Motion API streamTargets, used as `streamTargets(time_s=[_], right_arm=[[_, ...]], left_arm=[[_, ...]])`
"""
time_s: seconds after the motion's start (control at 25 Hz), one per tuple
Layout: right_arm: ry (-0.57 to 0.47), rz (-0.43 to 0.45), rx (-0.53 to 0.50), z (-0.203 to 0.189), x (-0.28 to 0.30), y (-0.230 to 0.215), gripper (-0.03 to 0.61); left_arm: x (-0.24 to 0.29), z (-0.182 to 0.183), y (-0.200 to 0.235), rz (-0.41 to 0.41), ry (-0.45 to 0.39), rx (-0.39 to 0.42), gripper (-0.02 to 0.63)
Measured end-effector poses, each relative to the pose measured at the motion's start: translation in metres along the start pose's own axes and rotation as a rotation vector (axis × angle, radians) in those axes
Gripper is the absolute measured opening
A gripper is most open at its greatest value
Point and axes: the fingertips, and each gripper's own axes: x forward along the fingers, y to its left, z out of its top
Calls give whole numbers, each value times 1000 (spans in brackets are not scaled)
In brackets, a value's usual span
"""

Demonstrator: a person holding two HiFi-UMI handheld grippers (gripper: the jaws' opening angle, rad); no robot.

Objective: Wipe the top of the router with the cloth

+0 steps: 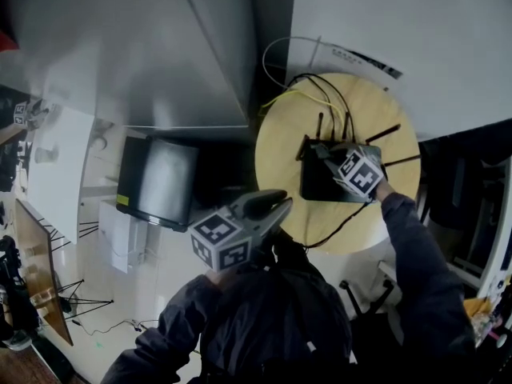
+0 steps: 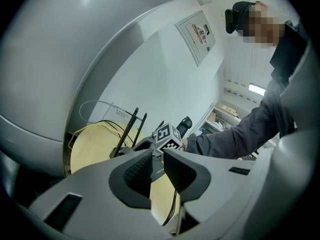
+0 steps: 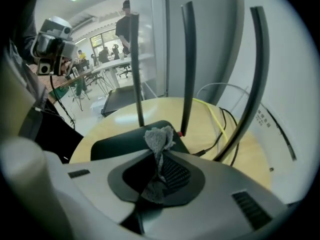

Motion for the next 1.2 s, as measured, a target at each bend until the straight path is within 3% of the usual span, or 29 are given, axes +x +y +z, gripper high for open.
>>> streamTargets(time_s=[0.4,0.56,0.72,0.96,1.2], right_arm=[[-12,128,26,-48,-19,90,71],[-4,151,17,-48,-25,98,71],[-66,99,84,-40,-27,68,71],[-94,-50,166,-34,-35,-8,71],[-63,-113,166,-34,-28,-50,71]], left_arm=[[16,0,-6,-50,28,8,66],[19,-1,-9,-64,43,14,66],[20,1,-10,-65,43,20,66],[19,2,-7,-57,45,14,66],[18,1,-6,-51,46,11,66]])
